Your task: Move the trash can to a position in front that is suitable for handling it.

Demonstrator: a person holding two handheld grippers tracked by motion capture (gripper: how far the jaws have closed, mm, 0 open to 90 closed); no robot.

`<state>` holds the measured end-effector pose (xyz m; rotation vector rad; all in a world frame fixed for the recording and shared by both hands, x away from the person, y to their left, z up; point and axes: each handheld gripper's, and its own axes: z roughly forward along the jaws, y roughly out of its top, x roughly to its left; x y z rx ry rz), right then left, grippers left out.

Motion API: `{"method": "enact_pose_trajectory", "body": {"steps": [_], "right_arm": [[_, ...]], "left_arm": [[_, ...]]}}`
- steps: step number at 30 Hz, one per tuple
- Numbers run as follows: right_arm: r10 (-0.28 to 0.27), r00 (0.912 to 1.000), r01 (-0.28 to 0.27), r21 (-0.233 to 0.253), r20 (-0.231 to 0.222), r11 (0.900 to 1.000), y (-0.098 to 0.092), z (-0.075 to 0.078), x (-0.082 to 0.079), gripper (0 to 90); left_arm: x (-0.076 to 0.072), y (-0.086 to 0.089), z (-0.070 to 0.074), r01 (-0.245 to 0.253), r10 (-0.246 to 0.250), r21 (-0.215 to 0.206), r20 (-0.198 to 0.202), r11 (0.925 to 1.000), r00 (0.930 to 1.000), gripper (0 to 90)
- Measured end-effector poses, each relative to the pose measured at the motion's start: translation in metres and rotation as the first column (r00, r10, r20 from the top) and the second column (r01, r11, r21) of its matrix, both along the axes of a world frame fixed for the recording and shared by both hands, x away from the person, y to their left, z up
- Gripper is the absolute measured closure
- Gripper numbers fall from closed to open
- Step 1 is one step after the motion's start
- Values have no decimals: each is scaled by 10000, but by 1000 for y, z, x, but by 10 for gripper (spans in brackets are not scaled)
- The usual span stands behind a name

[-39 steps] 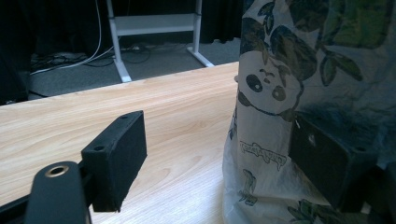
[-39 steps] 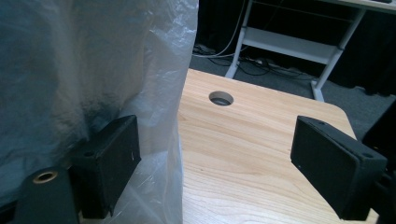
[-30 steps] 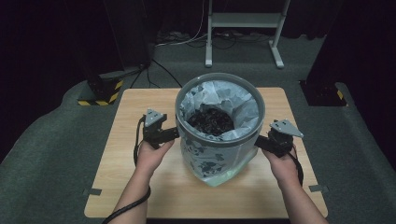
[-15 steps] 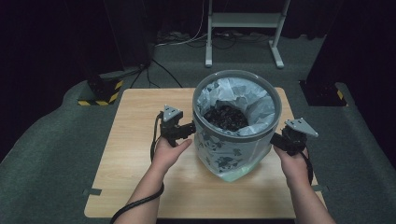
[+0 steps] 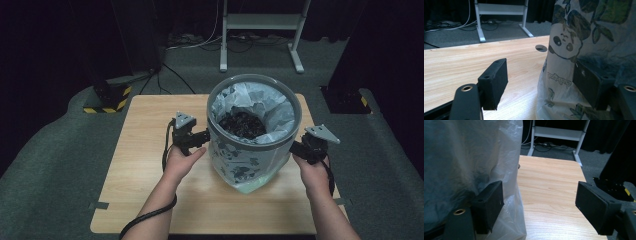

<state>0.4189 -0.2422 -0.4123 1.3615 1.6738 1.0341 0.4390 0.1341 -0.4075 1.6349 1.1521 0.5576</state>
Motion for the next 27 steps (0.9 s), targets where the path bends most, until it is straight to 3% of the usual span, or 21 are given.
{"method": "enact_pose_trajectory", "body": {"steps": [3,4,7,9,13,15,17,19,23,25,27], "right_arm": [[8,10000,-8,-44,-7,10000,-2,0,-1,192],[-10,10000,10,-44,-19,10000,-3,1,-1,190],[25,10000,-25,15,36,10000,-4,1,-4,190],[60,10000,-60,-33,32,10000,-5,1,-5,189],[-137,9999,137,-10,44,9999,-5,0,-5,214],[-155,9999,155,38,-5,9999,-6,0,-4,200],[-103,9999,103,34,-24,9999,-7,-1,-5,191],[-29,10000,28,-32,-42,10000,-9,-3,-8,186],[-14,10000,14,0,-88,10000,-13,-8,-16,186],[7,9998,-6,41,-182,10000,-16,-12,-22,186],[78,9997,-77,18,-252,10000,-19,-16,-27,186]], "left_arm": [[0,4,-3,168,-169,-81,-62,9998,9998,227],[0,5,-4,248,-252,-279,-161,9993,9996,213],[-1,0,-5,138,-135,152,-197,9998,9997,246],[-2,-4,-5,78,-73,224,-213,9997,9997,288],[-3,-9,-4,107,-102,380,-123,9992,9999,284],[-2,-7,-5,189,-185,440,-102,9989,9998,227],[-2,2,-8,585,-584,51,-123,9983,9982,145],[-2,7,-9,307,-303,239,-137,9992,9994,151],[-5,23,-12,224,-222,405,-51,9989,9997,147],[-6,34,-17,8,-4,213,-188,9998,9998,147],[-6,44,-22,-120,134,385,-352,9992,9993,148]]}}
